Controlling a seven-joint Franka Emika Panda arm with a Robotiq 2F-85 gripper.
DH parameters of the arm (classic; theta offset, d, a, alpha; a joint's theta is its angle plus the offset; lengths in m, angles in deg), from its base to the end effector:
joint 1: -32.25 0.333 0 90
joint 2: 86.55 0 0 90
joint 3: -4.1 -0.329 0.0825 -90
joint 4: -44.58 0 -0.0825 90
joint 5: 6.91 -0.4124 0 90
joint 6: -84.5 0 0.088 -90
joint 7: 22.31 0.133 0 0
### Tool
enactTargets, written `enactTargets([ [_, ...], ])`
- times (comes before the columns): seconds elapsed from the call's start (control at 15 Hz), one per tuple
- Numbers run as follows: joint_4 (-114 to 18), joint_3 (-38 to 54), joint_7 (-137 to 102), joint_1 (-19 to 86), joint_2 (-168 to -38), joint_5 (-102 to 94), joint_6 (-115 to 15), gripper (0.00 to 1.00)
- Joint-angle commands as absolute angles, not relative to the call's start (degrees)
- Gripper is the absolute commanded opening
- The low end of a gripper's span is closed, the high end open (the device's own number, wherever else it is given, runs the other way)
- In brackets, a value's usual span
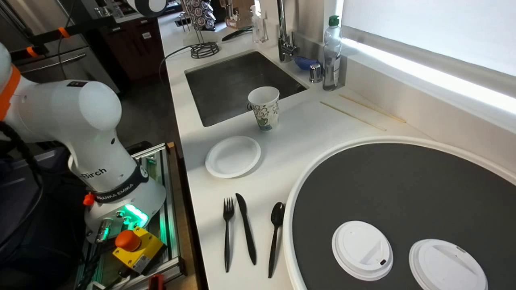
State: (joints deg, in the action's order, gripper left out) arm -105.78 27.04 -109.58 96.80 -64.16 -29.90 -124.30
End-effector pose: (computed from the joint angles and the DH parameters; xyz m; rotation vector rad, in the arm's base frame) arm 0.4000 0.2618 0.5133 1.5407 1.6733 1.7290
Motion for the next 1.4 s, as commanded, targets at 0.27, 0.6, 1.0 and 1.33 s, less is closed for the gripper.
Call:
enactTargets([
  [0.27, -107.2, 6.5, -89.4, 66.6, -68.0, -6.9, -125.4, 0.01],
  [0.6, -106.9, -3.3, -81.5, 53.2, -67.2, 1.3, -125.9, 0.01],
  [1.0, -107.8, -7.3, -89.6, 48.8, -65.0, 3.0, -122.4, 0.01],
  [1.33, -108.1, -14.0, -100.2, 41.6, -64.5, -2.9, -126.8, 0.01],
])
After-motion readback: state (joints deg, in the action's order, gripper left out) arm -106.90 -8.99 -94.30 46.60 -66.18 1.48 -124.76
